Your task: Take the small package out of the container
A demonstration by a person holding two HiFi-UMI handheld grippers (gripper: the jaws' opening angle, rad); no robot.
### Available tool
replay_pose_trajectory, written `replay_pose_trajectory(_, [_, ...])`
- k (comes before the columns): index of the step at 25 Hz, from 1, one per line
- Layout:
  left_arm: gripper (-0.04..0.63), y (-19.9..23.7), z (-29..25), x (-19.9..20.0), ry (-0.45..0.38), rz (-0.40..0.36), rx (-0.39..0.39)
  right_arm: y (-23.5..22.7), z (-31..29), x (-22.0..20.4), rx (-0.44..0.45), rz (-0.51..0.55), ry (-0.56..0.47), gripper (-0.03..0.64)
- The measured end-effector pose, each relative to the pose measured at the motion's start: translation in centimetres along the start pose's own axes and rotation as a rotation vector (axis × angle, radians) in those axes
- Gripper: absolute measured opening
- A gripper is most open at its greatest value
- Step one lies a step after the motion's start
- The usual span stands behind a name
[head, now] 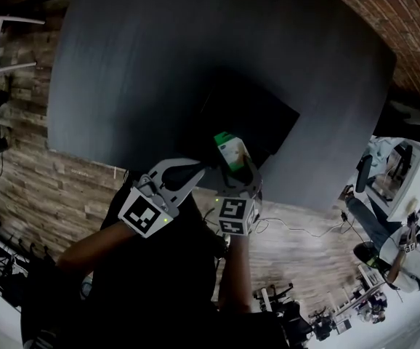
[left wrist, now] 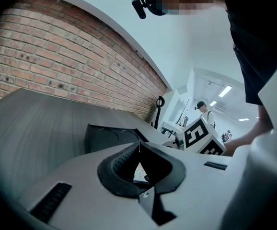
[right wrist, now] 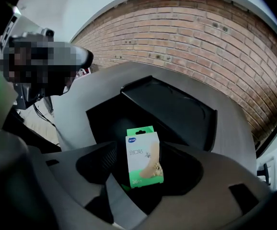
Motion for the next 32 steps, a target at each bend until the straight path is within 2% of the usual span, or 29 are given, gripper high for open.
replay_pose_trajectory(25, [0.034,2.6,-1.4,-0.2,0.024,0.064,-0.011,-1.2,-4.2,-1.0,0.05,0.053,0.201,0.325])
replay_pose_trajectory(32, [0.034,3.1,-1.7,-0.4,0.033,0.077,-0.005,-1.3,-4.8,-1.3,0.071,0.04,0.237,0.328])
Point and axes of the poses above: the fingertips, and each gripper's own axes: z backward along the fingers, y to its left, x out of its top, the point moved 6 cm from there along z, backward along the fingers, and after that the axes turned 5 degrees about z, right-handed, at the moved point
